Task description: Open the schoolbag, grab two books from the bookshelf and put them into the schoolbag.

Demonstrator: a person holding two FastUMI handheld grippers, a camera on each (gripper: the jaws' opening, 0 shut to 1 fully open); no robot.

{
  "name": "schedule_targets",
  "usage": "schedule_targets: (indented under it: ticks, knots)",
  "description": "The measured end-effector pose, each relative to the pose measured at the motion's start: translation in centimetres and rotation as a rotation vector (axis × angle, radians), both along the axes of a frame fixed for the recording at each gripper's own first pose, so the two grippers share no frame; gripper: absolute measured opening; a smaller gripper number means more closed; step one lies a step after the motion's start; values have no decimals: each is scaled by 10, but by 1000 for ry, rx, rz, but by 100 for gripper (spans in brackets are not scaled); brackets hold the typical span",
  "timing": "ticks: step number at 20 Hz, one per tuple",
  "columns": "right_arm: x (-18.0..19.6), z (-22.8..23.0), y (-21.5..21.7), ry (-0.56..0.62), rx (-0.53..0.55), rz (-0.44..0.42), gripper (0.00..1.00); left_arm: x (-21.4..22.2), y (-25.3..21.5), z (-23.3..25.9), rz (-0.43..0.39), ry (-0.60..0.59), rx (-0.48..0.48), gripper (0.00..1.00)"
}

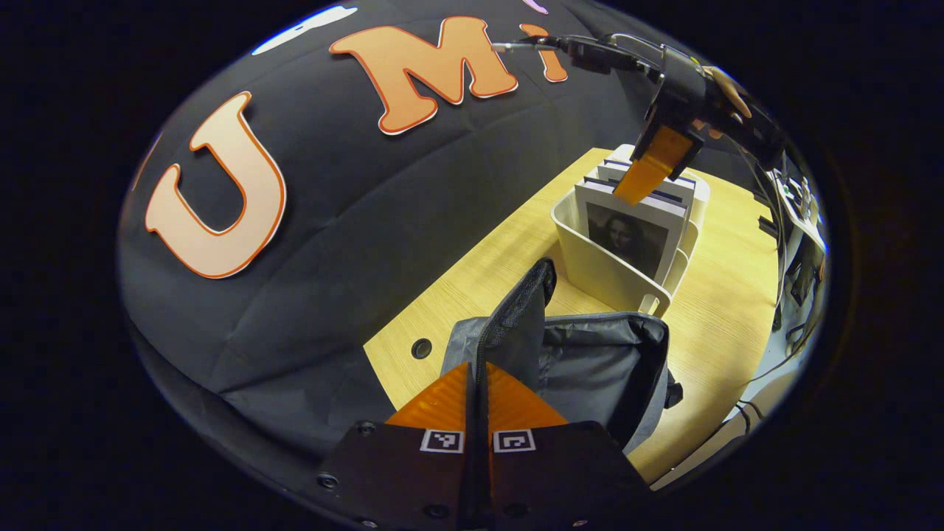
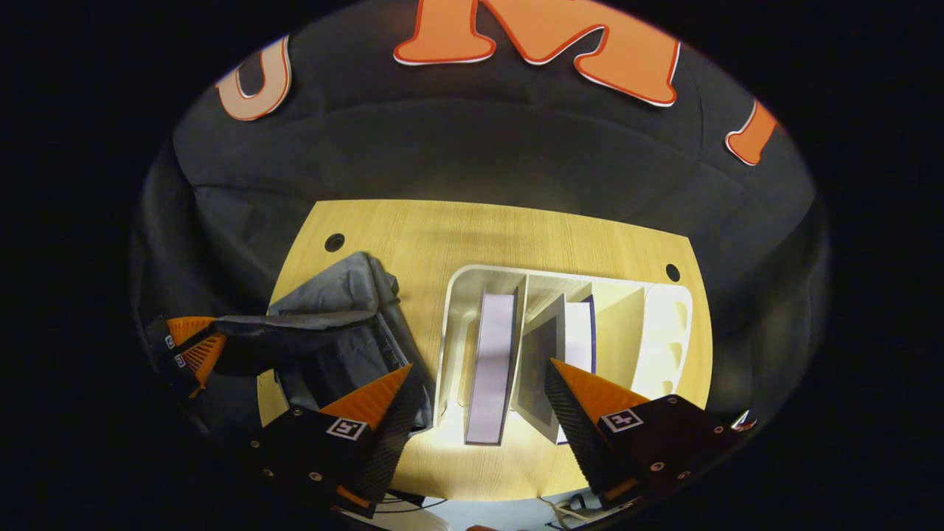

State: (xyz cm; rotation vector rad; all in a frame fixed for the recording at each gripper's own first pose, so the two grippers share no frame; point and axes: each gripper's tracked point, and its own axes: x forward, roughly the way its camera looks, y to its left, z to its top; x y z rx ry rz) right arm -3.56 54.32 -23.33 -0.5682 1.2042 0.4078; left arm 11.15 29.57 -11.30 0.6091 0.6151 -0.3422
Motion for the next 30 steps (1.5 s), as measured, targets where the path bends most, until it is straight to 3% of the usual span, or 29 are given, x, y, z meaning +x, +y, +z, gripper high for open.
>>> schedule_targets:
  ticks: [9, 12, 15, 17, 18, 21, 27, 30]
  knots:
    - [11, -53, -6, 58, -69, -55, 100, 5, 4, -3, 8, 12, 1, 1]
    - [13, -75, -6, 82, -63, -111, 99, 6, 5, -4, 10, 15, 2, 1]
    - [7, -87, -7, 125, -41, -168, 84, 5, 6, -3, 10, 17, 3, 1]
    - [8, -92, -10, 120, -49, -174, 62, 5, 7, -6, 12, 18, 3, 1]
    - [11, -92, -12, 115, -51, -177, 65, 5, 7, -6, 12, 19, 2, 1]
    - [11, -79, -5, 105, -16, -204, 40, 6, 8, -7, 14, 22, -2, 1]
    - [4, -15, -3, -16, 25, -139, 40, 5, 4, -6, 5, 20, -18, 1]
    - [-11, 21, 3, -56, 87, -152, 40, 5, 2, -8, 0, 22, -31, 0]
